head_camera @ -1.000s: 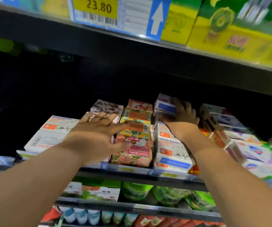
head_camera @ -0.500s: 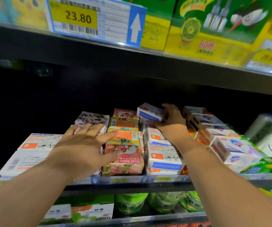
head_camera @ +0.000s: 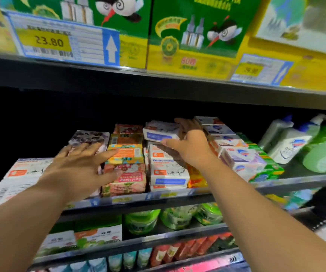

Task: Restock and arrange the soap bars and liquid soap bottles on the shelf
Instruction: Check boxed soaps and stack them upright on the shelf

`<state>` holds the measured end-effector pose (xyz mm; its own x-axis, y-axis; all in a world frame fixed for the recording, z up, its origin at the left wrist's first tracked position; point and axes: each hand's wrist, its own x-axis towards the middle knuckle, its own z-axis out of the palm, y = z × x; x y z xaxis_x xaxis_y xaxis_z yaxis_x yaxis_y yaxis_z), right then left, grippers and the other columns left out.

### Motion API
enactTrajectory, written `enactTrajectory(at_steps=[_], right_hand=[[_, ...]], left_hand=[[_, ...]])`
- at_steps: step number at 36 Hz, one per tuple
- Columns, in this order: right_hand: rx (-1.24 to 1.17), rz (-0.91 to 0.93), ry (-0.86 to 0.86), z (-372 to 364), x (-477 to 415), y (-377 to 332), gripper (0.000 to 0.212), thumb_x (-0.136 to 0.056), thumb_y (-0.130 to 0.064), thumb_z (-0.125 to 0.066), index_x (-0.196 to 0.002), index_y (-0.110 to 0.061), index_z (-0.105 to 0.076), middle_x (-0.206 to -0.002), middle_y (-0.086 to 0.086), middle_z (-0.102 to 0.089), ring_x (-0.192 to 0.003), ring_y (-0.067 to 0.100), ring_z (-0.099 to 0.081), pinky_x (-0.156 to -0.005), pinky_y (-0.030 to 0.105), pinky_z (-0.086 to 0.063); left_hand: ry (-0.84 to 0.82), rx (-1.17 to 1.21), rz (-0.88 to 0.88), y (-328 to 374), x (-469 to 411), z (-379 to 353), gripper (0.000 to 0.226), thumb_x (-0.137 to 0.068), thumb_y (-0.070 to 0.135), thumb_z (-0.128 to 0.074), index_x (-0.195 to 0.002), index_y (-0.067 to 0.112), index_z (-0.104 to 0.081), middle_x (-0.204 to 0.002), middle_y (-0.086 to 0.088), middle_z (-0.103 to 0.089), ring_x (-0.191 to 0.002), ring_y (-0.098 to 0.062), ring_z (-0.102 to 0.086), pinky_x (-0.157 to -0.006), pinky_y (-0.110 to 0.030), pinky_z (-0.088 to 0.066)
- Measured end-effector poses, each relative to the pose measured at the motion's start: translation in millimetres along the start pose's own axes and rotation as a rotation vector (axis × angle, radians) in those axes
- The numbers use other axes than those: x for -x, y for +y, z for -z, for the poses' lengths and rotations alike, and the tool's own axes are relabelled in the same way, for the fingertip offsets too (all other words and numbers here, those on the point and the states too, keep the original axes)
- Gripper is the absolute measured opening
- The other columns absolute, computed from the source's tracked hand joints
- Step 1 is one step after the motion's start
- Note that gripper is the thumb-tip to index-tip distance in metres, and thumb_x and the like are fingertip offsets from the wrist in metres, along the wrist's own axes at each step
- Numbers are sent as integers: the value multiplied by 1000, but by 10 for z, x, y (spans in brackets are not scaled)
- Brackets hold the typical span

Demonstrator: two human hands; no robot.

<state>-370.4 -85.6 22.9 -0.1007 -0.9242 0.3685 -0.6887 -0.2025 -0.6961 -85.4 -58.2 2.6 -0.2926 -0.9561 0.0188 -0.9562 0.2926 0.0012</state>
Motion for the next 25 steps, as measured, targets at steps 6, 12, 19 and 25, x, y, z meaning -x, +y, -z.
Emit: enactTrajectory(at_steps=[6, 12, 19, 25], right_hand=[[48, 13, 6, 274, 444, -68, 63, -77, -37, -84, -131, -21, -55, -108, -5, -48, -94, 5, -50, -76, 11, -40], [-146, -99, 17, 434, 768, -45, 75, -67, -52, -83, -133, -40, -49, -128, -13, -49, -118, 8, -54, -96, 33, -51], [-210, -137, -11, 543, 1061, -189, 71, -74, -41, -85, -136, -28, -53, -119, -14, -56, -108, 3, -56, -92, 19, -48], [-292, -143, -78, 640, 1091, -316, 67, -78, -28, -84, -138, -23, -54, -124, -8, -55, -101, -12, -51, -73, -5, -37]], left_hand=[[-74, -29, 31, 70, 14, 57, 91, -66, 86, 2, -152, 55, 1, -167, 10, 4, -154, -16, 2, -124, -42, -2], [-93, -62, 33, 105, -16, 56, 75, -81, 82, -11, -151, 56, 2, -167, 6, -2, -154, -20, -2, -123, -44, -2], [-186, -18, 14, 69, -4, 135, 69, -89, 80, -21, -150, 58, 3, -167, 8, 2, -153, -19, 1, -122, -46, 1], [19, 415, 95, 46, 69, 320, 89, -70, 87, -22, -145, 44, -42, -157, -2, -36, -145, -27, -28, -120, -39, -16]])
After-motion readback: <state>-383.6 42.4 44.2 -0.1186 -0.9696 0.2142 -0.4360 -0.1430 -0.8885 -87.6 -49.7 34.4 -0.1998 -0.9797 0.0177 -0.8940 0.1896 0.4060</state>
